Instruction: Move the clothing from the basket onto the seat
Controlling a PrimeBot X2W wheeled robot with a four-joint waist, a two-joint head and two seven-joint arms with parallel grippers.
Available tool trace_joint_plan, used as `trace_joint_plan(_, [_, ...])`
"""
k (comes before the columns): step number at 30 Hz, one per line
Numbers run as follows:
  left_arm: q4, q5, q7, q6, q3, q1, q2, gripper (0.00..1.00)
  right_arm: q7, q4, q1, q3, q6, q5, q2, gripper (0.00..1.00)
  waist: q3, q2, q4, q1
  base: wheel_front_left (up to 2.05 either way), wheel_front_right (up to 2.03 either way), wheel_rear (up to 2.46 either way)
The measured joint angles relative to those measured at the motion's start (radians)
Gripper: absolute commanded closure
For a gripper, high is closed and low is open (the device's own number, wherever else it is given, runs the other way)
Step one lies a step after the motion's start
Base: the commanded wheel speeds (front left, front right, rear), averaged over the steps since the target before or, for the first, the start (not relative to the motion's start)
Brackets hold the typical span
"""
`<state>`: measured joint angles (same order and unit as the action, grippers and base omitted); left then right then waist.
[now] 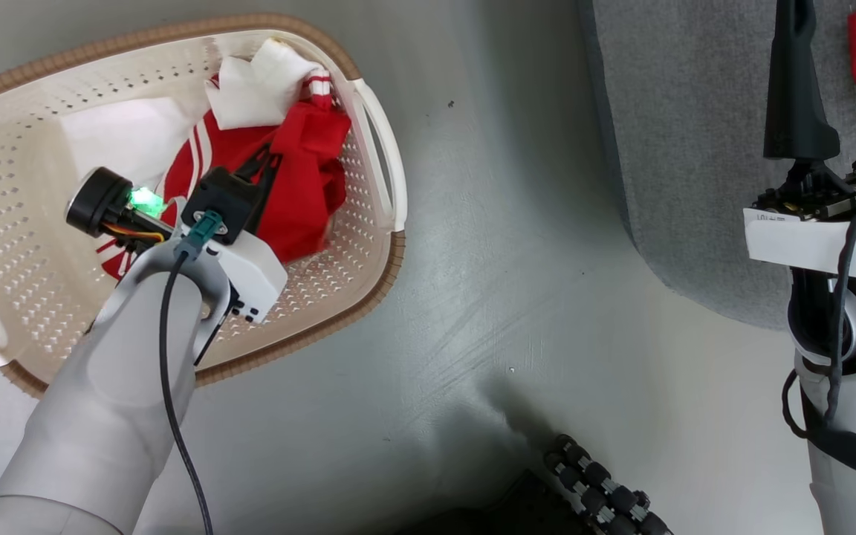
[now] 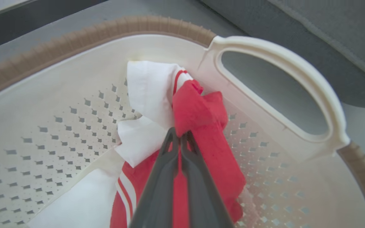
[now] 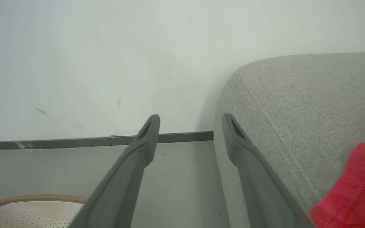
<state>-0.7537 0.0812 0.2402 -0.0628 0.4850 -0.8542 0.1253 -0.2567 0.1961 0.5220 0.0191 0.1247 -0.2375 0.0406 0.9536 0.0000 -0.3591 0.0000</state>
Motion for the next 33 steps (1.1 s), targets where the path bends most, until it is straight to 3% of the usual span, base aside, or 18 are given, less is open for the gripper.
trace_joint_plan(12, [0.13,0.016,0.009,-0.002,-0.018,0.01,0.002,1.0,0.0,-0.021,0.016,0.021,0.0,0.028,0.0,0.0,-0.05,0.0,0.047,0.0,0.0,0.0,0.0])
trace_joint_plan(33, [0.404,0.049,0.011,-0.002,-0.016,0.215,-0.008,1.0,0.0,-0.062,0.004,0.083,0.0,0.114,0.002,0.0,-0.205,0.0,0.152,0.0,0.0,0.0,0.0])
